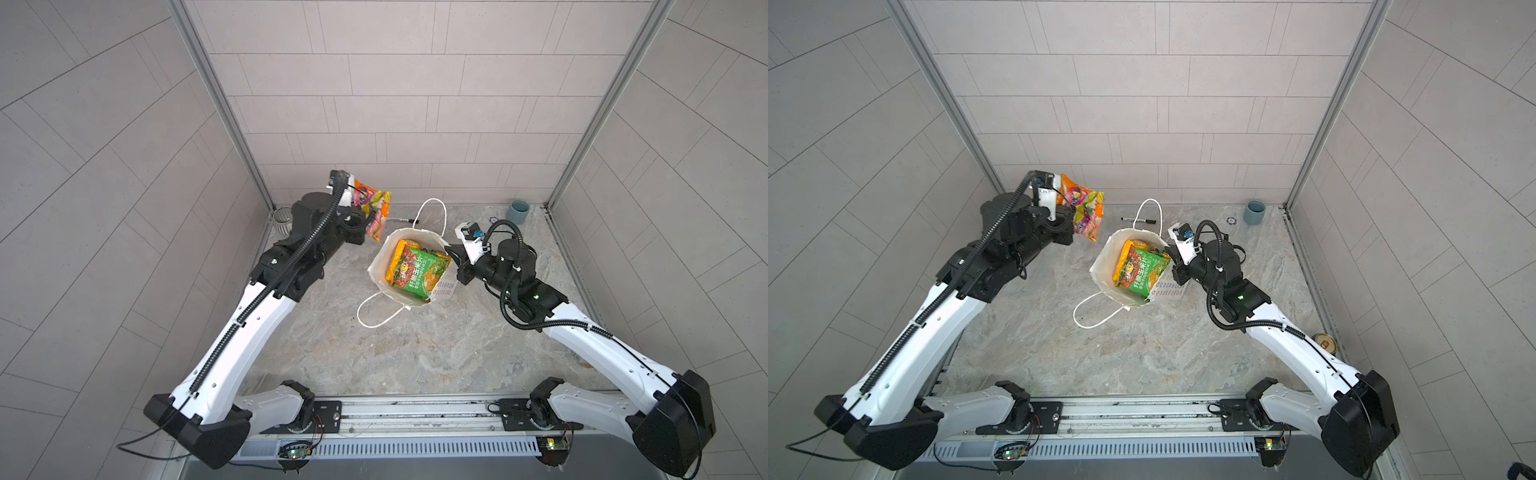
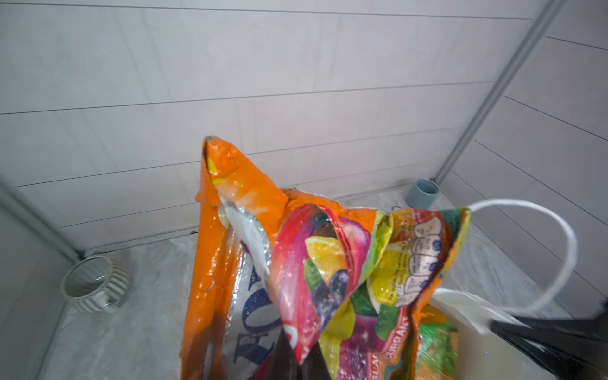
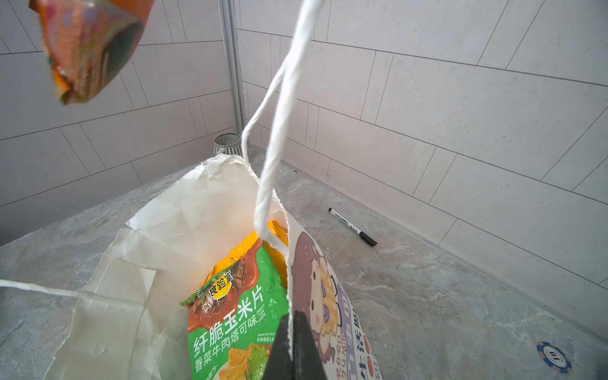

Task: Take the snacks out of the paper bag
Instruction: 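Carry the candy pack away from the bag and lower it onto the table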

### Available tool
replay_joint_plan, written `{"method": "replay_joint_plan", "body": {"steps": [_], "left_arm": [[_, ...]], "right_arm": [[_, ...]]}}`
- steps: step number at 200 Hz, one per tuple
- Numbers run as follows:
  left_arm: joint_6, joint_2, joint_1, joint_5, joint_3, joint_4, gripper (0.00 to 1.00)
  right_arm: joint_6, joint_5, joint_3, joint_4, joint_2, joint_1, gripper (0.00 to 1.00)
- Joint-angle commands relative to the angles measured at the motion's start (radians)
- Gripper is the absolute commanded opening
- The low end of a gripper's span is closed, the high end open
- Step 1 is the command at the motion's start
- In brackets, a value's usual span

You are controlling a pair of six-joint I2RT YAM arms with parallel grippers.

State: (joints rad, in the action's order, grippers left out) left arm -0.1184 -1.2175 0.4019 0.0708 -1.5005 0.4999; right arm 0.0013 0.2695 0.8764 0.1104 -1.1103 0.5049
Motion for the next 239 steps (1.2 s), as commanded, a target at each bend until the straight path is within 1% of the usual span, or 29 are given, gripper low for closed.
{"method": "replay_joint_plan", "body": {"steps": [1, 11, 35, 44, 54, 68, 78, 100, 120, 137, 160, 185, 212, 222, 226, 235, 239], "left_arm": [[0.017, -0.042, -0.136, -0.016, -0.01, -0.022, 0.0], [0.032, -0.063, -0.204, -0.08, 0.008, -0.035, 0.0], [0.083, -0.101, -0.327, -0.161, 0.121, -0.124, 0.0], [0.075, -0.129, -0.365, -0.16, 0.14, -0.118, 0.0], [0.096, -0.17, -0.397, -0.151, 0.146, -0.097, 0.0], [0.078, -0.222, -0.441, -0.099, 0.151, -0.079, 0.0], [0.078, -0.253, -0.477, -0.109, 0.168, -0.087, 0.0], [0.081, -0.326, -0.522, -0.134, 0.184, -0.105, 0.0], [0.095, -0.408, -0.537, -0.157, 0.166, -0.09, 0.0], [0.132, -0.472, -0.545, -0.169, 0.139, -0.052, 0.0], [0.193, -0.542, -0.558, -0.142, 0.099, 0.009, 0.0], [0.189, -0.588, -0.571, -0.158, 0.1, -0.003, 0.0], [0.172, -0.617, -0.574, -0.141, 0.088, -0.001, 0.02], [0.165, -0.622, -0.574, -0.134, 0.085, -0.002, 0.05], [0.162, -0.624, -0.574, -0.134, 0.085, -0.003, 0.08], [0.157, -0.63, -0.574, -0.138, 0.08, -0.003, 0.2], [0.155, -0.633, -0.575, -0.14, 0.076, -0.001, 0.23]], "right_arm": [[0.012, -0.01, 0.007, 0.051, 0.049, -0.002, 0.0], [0.012, -0.007, 0.007, 0.05, 0.05, -0.003, 0.0], [0.008, -0.012, -0.002, 0.051, 0.056, -0.003, 0.0], [0.008, -0.016, -0.002, 0.052, 0.056, -0.002, 0.0], [0.007, -0.019, -0.001, 0.054, 0.054, -0.003, 0.0], [0.006, -0.021, -0.002, 0.057, 0.049, -0.003, 0.0], [0.003, -0.023, -0.001, 0.055, 0.044, -0.004, 0.0], [0.001, -0.016, -0.001, 0.057, 0.037, -0.003, 0.0], [-0.003, -0.019, -0.004, 0.067, 0.035, -0.003, 0.0], [-0.011, -0.025, -0.006, 0.068, 0.033, -0.004, 0.0], [-0.016, -0.029, -0.006, 0.065, 0.031, -0.003, 0.0], [-0.026, -0.023, -0.011, 0.077, 0.016, -0.003, 0.0], [-0.029, -0.018, -0.008, 0.083, 0.01, -0.004, 0.0], [-0.03, -0.018, -0.01, 0.084, 0.009, -0.004, 0.0], [-0.029, -0.019, -0.01, 0.083, 0.009, -0.004, 0.0], [-0.029, -0.021, -0.013, 0.083, 0.01, -0.003, 0.0], [-0.029, -0.023, -0.013, 0.083, 0.011, -0.003, 0.0]]}}
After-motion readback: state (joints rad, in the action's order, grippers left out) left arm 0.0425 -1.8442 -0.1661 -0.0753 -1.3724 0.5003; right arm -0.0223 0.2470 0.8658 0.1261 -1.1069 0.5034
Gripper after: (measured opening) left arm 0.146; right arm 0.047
